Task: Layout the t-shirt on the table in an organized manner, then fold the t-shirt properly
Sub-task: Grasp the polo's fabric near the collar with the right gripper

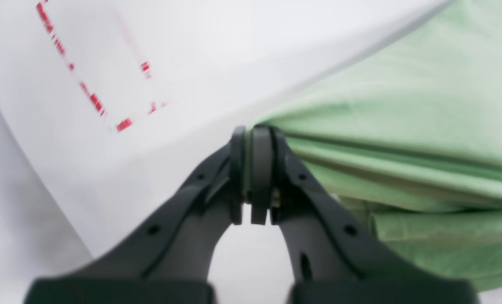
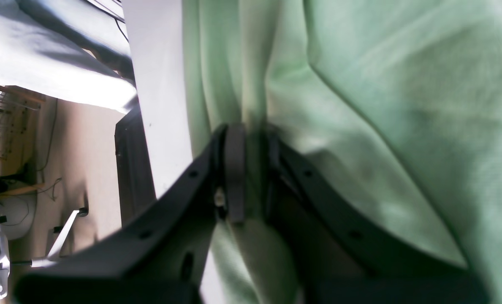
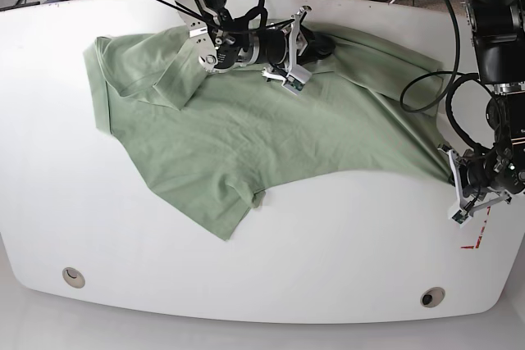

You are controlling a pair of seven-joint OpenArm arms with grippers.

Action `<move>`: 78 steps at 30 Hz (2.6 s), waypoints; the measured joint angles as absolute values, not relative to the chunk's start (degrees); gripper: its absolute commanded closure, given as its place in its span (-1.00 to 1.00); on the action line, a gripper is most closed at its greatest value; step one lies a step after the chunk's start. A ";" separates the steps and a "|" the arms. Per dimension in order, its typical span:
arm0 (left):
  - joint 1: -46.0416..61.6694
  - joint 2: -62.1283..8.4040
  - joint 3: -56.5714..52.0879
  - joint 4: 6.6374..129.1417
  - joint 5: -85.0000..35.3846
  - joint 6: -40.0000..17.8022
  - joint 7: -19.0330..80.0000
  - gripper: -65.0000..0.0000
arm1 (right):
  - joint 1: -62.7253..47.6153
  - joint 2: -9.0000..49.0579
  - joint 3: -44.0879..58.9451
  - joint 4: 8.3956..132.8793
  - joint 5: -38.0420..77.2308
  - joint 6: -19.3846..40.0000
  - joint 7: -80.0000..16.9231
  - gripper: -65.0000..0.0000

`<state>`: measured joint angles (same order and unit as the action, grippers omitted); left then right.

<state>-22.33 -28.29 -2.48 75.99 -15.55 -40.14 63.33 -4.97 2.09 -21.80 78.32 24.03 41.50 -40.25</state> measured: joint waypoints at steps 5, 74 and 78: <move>-21.74 -28.12 -2.92 75.96 -15.51 -40.14 63.55 1.00 | -4.86 2.09 -21.80 78.32 24.01 41.60 -40.29 0.80; -20.03 -25.47 -11.64 81.89 -18.70 -40.34 65.04 1.00 | -4.34 2.09 -22.02 78.22 23.94 41.87 -40.69 0.80; -20.03 -25.45 -11.64 81.89 -19.81 -40.34 65.01 1.00 | -4.29 2.09 -22.02 78.22 23.94 41.87 -40.69 0.80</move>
